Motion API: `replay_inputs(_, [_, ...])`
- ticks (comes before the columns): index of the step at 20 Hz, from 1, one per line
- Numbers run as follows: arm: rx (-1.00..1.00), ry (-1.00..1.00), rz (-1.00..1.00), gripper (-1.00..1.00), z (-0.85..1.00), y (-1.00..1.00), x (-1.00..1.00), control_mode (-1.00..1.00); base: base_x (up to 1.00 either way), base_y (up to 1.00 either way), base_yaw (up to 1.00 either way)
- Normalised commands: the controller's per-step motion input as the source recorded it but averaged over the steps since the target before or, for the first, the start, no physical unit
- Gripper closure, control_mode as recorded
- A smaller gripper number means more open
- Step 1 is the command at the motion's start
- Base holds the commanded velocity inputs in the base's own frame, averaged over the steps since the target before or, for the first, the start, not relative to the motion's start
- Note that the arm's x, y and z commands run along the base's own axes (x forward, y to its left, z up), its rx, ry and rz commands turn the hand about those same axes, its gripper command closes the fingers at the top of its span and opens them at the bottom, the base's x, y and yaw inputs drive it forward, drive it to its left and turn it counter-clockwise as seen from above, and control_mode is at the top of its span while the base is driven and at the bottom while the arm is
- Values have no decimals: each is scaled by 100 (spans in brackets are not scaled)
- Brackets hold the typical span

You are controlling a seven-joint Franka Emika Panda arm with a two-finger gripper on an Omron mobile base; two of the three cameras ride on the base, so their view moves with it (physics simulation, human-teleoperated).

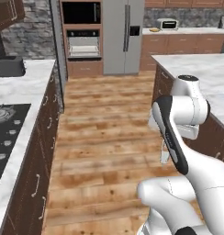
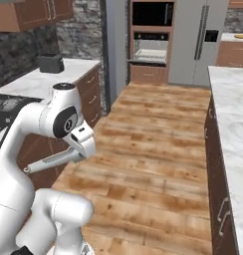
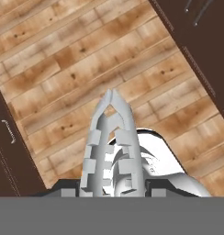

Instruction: Pick up the tongs from the counter and place them near the plate next to the oven.

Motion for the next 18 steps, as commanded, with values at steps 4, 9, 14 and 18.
replay_inputs(4, [0,0,0,100,0,0,0,100,100,23,-17])
replay_inputs(9, [0,0,0,100,0,0,0,100,100,30,-16])
replay_inputs(14, [0,0,0,100,0,0,0,100,100,33,-15])
replay_inputs(18, [0,0,0,100,0,0,0,100,100,33,-14])
